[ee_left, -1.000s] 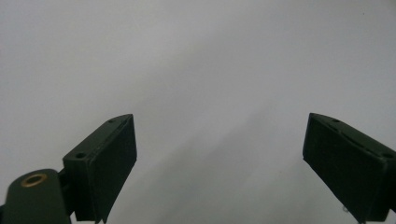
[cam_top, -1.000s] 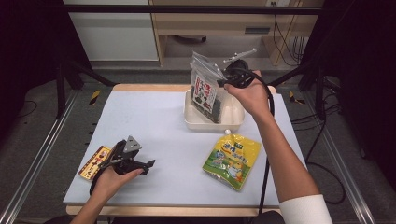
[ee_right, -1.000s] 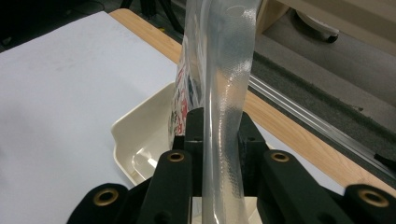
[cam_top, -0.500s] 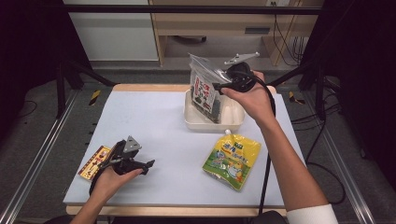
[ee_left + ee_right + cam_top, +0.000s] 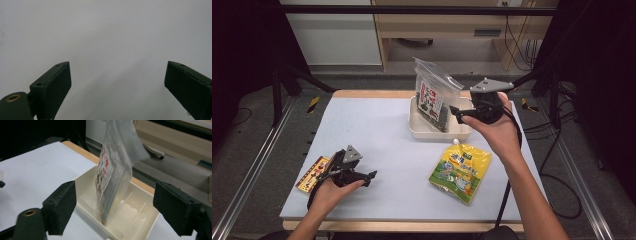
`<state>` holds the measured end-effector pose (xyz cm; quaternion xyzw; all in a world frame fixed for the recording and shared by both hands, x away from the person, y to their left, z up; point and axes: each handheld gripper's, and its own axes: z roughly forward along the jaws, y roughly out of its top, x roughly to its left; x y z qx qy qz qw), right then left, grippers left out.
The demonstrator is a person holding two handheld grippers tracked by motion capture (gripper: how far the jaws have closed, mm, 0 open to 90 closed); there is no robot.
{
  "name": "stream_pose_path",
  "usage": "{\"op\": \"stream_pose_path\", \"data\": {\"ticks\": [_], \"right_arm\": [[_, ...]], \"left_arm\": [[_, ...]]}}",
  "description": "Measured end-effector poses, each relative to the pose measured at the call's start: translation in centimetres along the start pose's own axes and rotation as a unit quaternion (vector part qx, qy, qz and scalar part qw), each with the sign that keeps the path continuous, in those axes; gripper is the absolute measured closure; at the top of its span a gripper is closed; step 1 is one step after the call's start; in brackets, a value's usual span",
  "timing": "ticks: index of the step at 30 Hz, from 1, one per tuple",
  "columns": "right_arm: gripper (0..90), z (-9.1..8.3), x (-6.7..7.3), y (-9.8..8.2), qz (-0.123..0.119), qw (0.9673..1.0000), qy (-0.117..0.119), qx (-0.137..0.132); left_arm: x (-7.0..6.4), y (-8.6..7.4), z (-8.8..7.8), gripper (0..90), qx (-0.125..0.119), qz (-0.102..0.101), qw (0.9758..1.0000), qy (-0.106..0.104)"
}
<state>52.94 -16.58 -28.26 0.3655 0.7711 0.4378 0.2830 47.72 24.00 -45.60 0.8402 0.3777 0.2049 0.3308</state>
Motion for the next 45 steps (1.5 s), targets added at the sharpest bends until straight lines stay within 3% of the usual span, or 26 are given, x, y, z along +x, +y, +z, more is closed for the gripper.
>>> {"op": "stream_pose_path", "data": {"ticks": [4, 10, 21, 27, 30, 35, 39, 45], "right_arm": [[15.4, -0.9, 0.4, -2.2, 0.010, 0.9999, -0.011, -0.001], [12.6, -1.4, 0.0, -4.9, 0.038, 0.9993, -0.001, 0.001], [13.6, -1.5, -0.9, -7.3, 0.054, 0.9984, -0.019, -0.001], [18.1, -1.0, -1.7, -10.2, 0.072, 0.9964, -0.044, 0.010], [21.7, -0.5, -2.2, -12.1, 0.095, 0.9946, -0.039, 0.015], [27.2, 0.2, -3.0, -14.5, 0.092, 0.9929, -0.060, 0.045], [29.4, 0.5, -3.8, -16.5, 0.101, 0.9909, -0.062, 0.063], [39.9, 0.3, -4.8, -18.2, 0.122, 0.9883, -0.055, 0.074]], "left_arm": [[0.0, -0.1, 0.0, 7.0, -0.001, -0.002, 1.0000, 0.002], [-0.2, -0.2, 0.1, 6.7, -0.001, 0.002, 1.0000, 0.001], [-0.2, -0.3, 0.0, 6.7, -0.002, 0.002, 1.0000, 0.001], [-0.2, -0.2, 0.0, 6.7, -0.003, 0.004, 1.0000, 0.005], [-0.2, -0.3, 0.1, 6.7, -0.001, 0.006, 1.0000, 0.006], [-0.7, 0.0, 0.2, 6.7, -0.004, 0.017, 0.9998, 0.002], [-1.1, 0.4, 0.3, 6.7, -0.005, 0.034, 0.9994, 0.002], [-1.4, 0.4, 0.6, 6.8, 0.000, 0.038, 0.9993, 0.003]]}}
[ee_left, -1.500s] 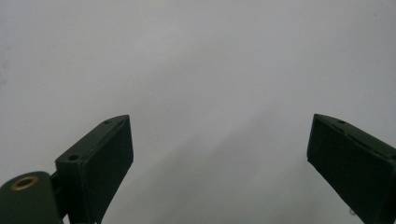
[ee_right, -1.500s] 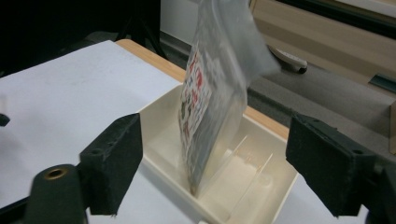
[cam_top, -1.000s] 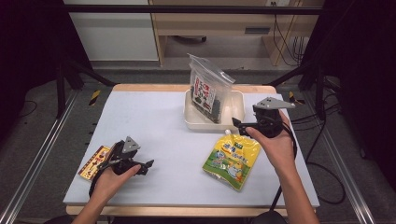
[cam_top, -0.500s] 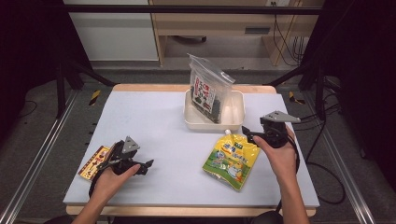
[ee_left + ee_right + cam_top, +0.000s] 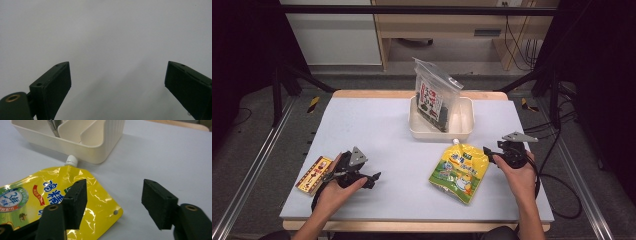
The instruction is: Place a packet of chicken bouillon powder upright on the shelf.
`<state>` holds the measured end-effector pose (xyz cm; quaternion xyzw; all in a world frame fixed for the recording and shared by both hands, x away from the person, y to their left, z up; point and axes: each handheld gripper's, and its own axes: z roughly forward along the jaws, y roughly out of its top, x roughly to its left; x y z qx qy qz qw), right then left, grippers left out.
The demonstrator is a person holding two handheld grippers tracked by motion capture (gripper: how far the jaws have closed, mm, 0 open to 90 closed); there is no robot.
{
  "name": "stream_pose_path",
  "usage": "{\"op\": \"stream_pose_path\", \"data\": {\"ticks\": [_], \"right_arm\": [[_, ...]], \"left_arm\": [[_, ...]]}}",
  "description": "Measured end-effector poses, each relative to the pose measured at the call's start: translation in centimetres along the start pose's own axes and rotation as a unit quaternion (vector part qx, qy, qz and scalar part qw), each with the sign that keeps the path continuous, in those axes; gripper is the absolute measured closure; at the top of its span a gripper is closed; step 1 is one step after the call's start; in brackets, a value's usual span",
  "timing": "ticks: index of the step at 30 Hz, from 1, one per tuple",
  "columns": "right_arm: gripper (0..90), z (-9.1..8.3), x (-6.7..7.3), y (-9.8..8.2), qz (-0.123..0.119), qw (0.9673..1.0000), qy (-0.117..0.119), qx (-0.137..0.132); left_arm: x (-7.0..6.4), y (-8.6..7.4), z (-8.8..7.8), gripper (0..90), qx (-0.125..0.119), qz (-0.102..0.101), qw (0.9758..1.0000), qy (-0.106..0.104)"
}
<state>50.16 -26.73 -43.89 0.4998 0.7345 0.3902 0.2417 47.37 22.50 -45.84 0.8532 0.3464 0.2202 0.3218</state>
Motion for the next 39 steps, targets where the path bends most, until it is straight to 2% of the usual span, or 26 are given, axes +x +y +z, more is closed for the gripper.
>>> {"op": "stream_pose_path", "data": {"ticks": [3, 7, 8, 15, 22, 35, 39], "right_arm": [[43.2, 0.5, -0.2, -0.5, 0.009, 0.9998, 0.009, 0.013], [42.5, 1.4, 0.1, -0.9, 0.014, 0.9991, 0.011, 0.038], [42.2, 1.7, 0.0, -1.1, 0.012, 0.9991, 0.012, 0.038], [39.5, 2.7, -0.2, -1.6, 0.034, 0.9976, 0.020, 0.057], [39.2, 3.4, -0.3, -2.0, 0.038, 0.9961, 0.030, 0.074], [41.6, 3.6, -0.1, -2.1, 0.037, 0.9945, 0.045, 0.087], [41.9, 3.4, 0.1, -1.9, 0.030, 0.9953, 0.044, 0.081]], "left_arm": [[-0.1, 0.0, 0.0, 6.9, -0.003, -0.001, 1.0000, 0.001], [-0.1, 0.0, 0.0, 6.9, 0.000, 0.002, 1.0000, 0.001], [-0.1, 0.1, 0.0, 6.9, 0.000, 0.003, 1.0000, 0.000], [-0.2, 0.1, 0.1, 7.0, -0.002, 0.004, 1.0000, 0.000], [-0.3, 0.2, 0.1, 6.9, 0.002, 0.010, 0.9999, -0.001], [-0.3, 0.2, 0.1, 7.0, 0.002, 0.011, 0.9999, -0.002], [-0.3, 0.2, 0.1, 7.0, 0.001, 0.010, 0.9999, -0.002]]}}
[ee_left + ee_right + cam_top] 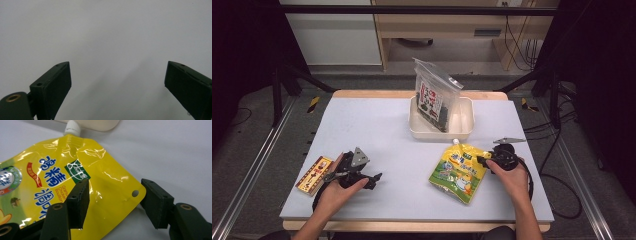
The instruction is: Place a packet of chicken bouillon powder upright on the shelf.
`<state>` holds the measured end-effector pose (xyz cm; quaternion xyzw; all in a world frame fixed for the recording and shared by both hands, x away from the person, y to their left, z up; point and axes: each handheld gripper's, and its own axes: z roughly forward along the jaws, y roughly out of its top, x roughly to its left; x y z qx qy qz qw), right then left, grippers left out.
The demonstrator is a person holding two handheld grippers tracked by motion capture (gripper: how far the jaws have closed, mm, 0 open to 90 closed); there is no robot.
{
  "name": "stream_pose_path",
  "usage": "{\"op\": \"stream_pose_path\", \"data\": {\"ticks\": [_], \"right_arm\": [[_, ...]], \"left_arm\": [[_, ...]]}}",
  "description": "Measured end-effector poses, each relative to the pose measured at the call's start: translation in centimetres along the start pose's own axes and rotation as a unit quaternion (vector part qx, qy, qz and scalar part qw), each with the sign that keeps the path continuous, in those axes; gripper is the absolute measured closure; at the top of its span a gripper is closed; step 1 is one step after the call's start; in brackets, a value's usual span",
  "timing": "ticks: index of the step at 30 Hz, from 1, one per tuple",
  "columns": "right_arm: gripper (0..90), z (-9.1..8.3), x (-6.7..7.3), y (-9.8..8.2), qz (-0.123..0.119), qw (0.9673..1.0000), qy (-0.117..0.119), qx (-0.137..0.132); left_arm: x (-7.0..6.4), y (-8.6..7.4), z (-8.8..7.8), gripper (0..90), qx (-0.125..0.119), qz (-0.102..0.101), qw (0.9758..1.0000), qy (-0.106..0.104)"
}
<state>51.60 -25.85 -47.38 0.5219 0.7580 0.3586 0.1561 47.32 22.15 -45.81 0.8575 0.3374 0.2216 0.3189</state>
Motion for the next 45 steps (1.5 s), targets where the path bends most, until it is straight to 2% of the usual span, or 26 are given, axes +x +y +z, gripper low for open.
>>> {"op": "stream_pose_path", "data": {"ticks": [12, 16, 18, 22, 26, 27, 29, 32, 33, 36, 41, 45], "right_arm": [[49.4, -1.2, 1.3, 0.6, 0.003, 0.9995, 0.016, -0.027], [52.1, -1.1, 1.8, 0.7, 0.000, 0.9994, 0.026, -0.023], [53.3, -0.9, 1.9, 0.7, -0.003, 0.9995, 0.023, -0.019], [60.0, -0.4, 2.0, 0.6, -0.008, 0.9999, -0.002, -0.006], [80.2, -0.2, 1.7, 0.6, -0.010, 0.9992, -0.038, 0.003], [85.1, -0.2, 1.5, 0.6, -0.010, 0.9991, -0.042, -0.002], [89.9, -0.4, 1.5, 0.7, 0.001, 0.9996, -0.026, -0.007], [90.0, -0.9, 2.1, 1.1, -0.021, 0.9991, -0.031, -0.017], [90.0, -1.2, 2.4, 1.3, -0.020, 0.9991, -0.030, -0.023], [90.0, -2.2, 3.2, 2.0, -0.036, 0.9978, -0.030, -0.047], [90.0, -3.6, 4.2, 2.9, -0.053, 0.9953, -0.015, -0.079], [90.0, -4.1, 5.2, 3.9, -0.068, 0.9935, -0.006, -0.092]], "left_arm": [[0.0, 0.0, 0.0, 7.1, 0.001, 0.001, 1.0000, 0.000], [0.0, 0.0, 0.0, 7.2, 0.001, 0.001, 1.0000, -0.001], [0.0, 0.0, 0.0, 7.2, 0.002, 0.001, 1.0000, -0.001], [-0.1, 0.0, 0.1, 7.2, 0.000, -0.003, 1.0000, -0.001], [-0.2, 0.0, 0.2, 7.2, 0.000, -0.002, 1.0000, -0.001], [-0.1, 0.1, 0.2, 7.3, 0.002, 0.001, 1.0000, -0.001], [-0.2, 0.0, 0.2, 7.3, 0.000, -0.002, 1.0000, -0.001], [-0.1, 0.0, 0.1, 7.5, 0.000, -0.002, 1.0000, -0.002], [-0.1, 0.0, 0.1, 7.5, -0.001, -0.003, 1.0000, -0.002], [0.0, 0.0, 0.0, 7.5, 0.001, -0.001, 1.0000, -0.001], [0.0, 0.0, 0.0, 7.5, 0.002, -0.001, 1.0000, -0.003], [0.2, -0.1, -0.2, 7.6, -0.001, -0.012, 0.9999, -0.004]]}}
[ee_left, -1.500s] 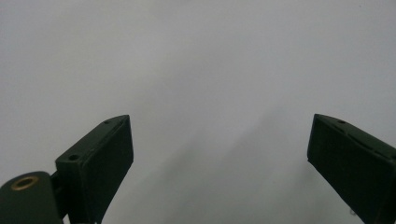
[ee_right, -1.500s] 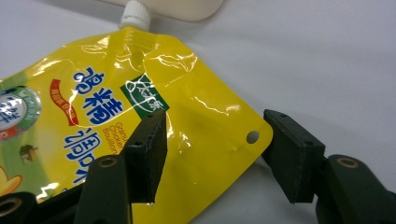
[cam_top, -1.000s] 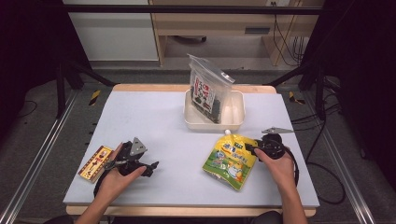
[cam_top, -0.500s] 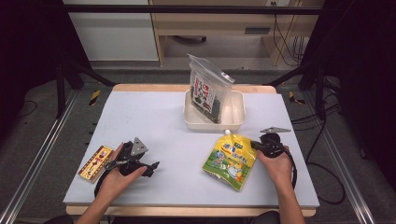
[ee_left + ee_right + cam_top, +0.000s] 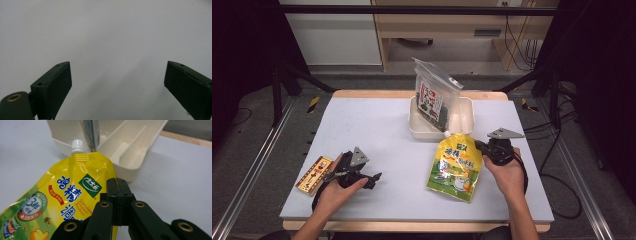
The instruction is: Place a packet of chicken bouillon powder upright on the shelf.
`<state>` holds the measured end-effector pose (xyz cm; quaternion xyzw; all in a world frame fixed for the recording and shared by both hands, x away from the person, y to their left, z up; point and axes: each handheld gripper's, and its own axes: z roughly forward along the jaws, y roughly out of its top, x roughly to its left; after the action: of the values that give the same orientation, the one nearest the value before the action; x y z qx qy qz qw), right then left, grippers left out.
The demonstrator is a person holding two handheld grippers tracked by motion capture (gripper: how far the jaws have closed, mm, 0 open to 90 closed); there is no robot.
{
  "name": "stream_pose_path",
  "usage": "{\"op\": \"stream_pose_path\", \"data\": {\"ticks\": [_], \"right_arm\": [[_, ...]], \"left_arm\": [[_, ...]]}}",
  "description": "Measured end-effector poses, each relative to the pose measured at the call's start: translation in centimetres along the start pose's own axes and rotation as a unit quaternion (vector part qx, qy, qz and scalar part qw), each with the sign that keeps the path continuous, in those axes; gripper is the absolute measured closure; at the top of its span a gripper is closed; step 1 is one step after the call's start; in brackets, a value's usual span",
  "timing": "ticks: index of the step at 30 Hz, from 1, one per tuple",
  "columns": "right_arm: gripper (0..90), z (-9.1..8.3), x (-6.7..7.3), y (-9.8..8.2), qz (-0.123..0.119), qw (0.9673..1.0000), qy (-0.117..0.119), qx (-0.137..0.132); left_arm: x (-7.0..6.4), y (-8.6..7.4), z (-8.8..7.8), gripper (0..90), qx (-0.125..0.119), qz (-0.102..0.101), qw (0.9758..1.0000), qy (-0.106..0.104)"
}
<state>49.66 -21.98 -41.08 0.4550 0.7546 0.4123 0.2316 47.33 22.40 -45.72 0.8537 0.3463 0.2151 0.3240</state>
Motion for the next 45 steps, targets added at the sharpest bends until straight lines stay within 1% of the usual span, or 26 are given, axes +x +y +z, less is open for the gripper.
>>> {"op": "stream_pose_path", "data": {"ticks": [2, 5, 7, 8, 9, 10, 11, 12, 13, 15, 17, 18, 21, 23, 26, 29, 30, 31, 33, 35, 36, 40, 42, 45], "right_arm": [[90.0, -0.1, 0.5, 0.8, -0.013, 0.9999, 0.006, -0.006], [90.0, -0.2, 1.4, 2.1, -0.030, 0.9994, 0.016, -0.010], [90.0, -0.3, 2.0, 3.1, -0.050, 0.9984, 0.021, -0.014], [90.0, -0.3, 2.5, 3.6, -0.059, 0.9977, 0.027, -0.015], [90.0, -0.3, 2.8, 4.0, -0.068, 0.9971, 0.030, -0.017], [90.0, -0.4, 3.3, 4.6, -0.083, 0.9957, 0.038, -0.018], [90.0, -0.5, 3.6, 5.1, -0.089, 0.9950, 0.041, -0.017], [90.0, -0.5, 4.1, 5.6, -0.100, 0.9937, 0.047, -0.018], [90.0, -0.4, 4.6, 6.2, -0.110, 0.9923, 0.055, -0.017], [90.0, -0.3, 5.3, 7.0, -0.123, 0.9902, 0.064, -0.016], [90.0, -0.1, 6.2, 7.7, -0.141, 0.9876, 0.068, -0.014], [90.0, 0.0, 6.6, 8.1, -0.148, 0.9864, 0.070, -0.014], [90.0, 0.2, 7.8, 9.0, -0.167, 0.9827, 0.079, -0.016], [90.0, 0.3, 8.4, 9.5, -0.175, 0.9807, 0.085, -0.019], [90.0, 0.4, 9.1, 9.9, -0.183, 0.9785, 0.091, -0.024], [90.0, 0.3, 9.6, 10.2, -0.189, 0.9765, 0.097, -0.031], [90.0, 0.2, 9.7, 10.3, -0.193, 0.9754, 0.101, -0.034], [90.0, 0.2, 9.8, 10.4, -0.193, 0.9754, 0.101, -0.034], [90.0, 0.1, 10.0, 10.5, -0.198, 0.9740, 0.104, -0.034], [90.0, -0.1, 10.1, 10.6, -0.200, 0.9732, 0.107, -0.036], [90.0, -0.2, 10.2, 10.6, -0.202, 0.9723, 0.110, -0.040], [90.0, -0.3, 10.6, 10.8, -0.208, 0.9707, 0.113, -0.042], [90.0, -0.3, 10.7, 10.8, -0.209, 0.9703, 0.115, -0.043], [90.0, -0.4, 11.0, 10.8, -0.214, 0.9684, 0.119, -0.047]], "left_arm": [[0.2, 0.1, -0.3, 7.9, 0.000, 0.002, 1.0000, 0.001], [0.4, 0.3, -0.5, 8.3, -0.009, -0.003, 0.9999, 0.004], [0.6, 0.9, -0.9, 8.5, -0.010, -0.001, 1.0000, 0.000], [0.6, 1.1, -1.0, 8.5, -0.008, 0.004, 1.0000, 0.000], [0.6, 1.5, -1.3, 8.5, -0.013, 0.003, 0.9999, -0.005], [0.6, 1.8, -1.5, 8.5, -0.019, 0.000, 0.9998, -0.008], [0.5, 2.1, -1.7, 8.5, -0.024, -0.002, 0.9996, -0.012], [0.5, 2.6, -2.0, 8.7, -0.030, 0.001, 0.9994, -0.015], [0.4, 2.9, -2.1, 9.1, -0.030, 0.006, 0.9994, -0.017], [0.3, 3.6, -2.4, 9.6, -0.033, 0.014, 0.9993, -0.015], [0.4, 4.3, -2.7, 9.6, -0.034, 0.019, 0.9990, -0.020], [0.4, 4.6, -2.9, 9.6, -0.035, 0.022, 0.9989, -0.019], [0.6, 5.7, -3.4, 9.7, -0.037, 0.024, 0.9987, -0.025], [0.8, 6.4, -3.8, 10.1, -0.036, 0.027, 0.9985, -0.032], [0.9, 7.2, -4.4, 10.5, -0.041, 0.024, 0.9980, -0.042], [1.0, 7.9, -5.1, 10.9, -0.046, 0.025, 0.9975, -0.047], [1.1, 8.1, -5.3, 11.1, -0.048, 0.025, 0.9973, -0.048], [1.2, 8.3, -5.5, 11.2, -0.049, 0.025, 0.9972, -0.051], [1.2, 8.6, -5.8, 11.5, -0.049, 0.025, 0.9971, -0.053], [1.2, 8.9, -6.0, 12.8, -0.048, 0.032, 0.9970, -0.053], [1.2, 9.0, -6.1, 13.4, -0.048, 0.033, 0.9968, -0.054], [1.0, 9.5, -6.3, 14.8, -0.048, 0.038, 0.9961, -0.063], [0.8, 9.8, -6.2, 15.3, -0.047, 0.043, 0.9957, -0.067], [0.5, 10.2, -6.1, 17.2, -0.045, 0.052, 0.9947, -0.076]]}}
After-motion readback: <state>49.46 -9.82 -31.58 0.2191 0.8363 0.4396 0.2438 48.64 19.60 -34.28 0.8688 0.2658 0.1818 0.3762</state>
